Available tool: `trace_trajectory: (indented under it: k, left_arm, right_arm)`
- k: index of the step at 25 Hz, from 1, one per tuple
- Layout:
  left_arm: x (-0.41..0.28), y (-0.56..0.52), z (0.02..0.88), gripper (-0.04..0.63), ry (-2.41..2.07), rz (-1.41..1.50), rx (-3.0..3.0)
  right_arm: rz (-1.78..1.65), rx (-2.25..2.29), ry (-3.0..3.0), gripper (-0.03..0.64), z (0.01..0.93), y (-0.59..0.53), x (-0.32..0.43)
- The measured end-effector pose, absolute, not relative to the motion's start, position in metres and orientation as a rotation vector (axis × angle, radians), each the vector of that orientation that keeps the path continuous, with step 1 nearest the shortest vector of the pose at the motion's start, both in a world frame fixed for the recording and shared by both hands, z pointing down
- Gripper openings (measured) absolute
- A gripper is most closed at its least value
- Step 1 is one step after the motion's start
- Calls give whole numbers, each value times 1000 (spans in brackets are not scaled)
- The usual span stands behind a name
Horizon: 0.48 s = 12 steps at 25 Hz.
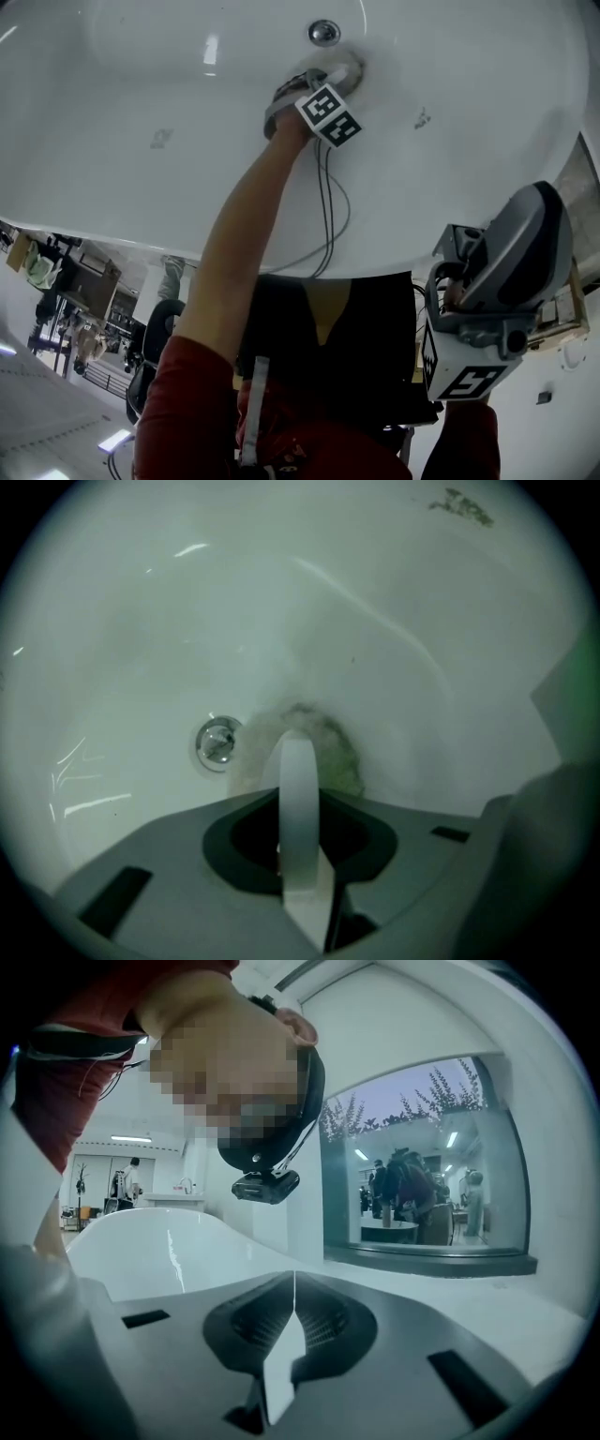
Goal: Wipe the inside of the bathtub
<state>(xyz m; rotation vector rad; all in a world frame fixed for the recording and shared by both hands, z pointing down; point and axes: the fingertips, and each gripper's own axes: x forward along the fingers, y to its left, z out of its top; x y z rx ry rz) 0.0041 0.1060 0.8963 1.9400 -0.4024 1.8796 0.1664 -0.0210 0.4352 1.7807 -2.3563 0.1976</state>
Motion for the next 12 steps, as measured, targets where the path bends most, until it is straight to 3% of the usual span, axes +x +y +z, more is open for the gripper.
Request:
trace_trajectory:
  k: [12]
  left_arm:
    - [-4, 105, 871, 92, -500, 1819, 1923]
  right_arm:
    - [161, 1796, -2332, 12, 417, -17, 160]
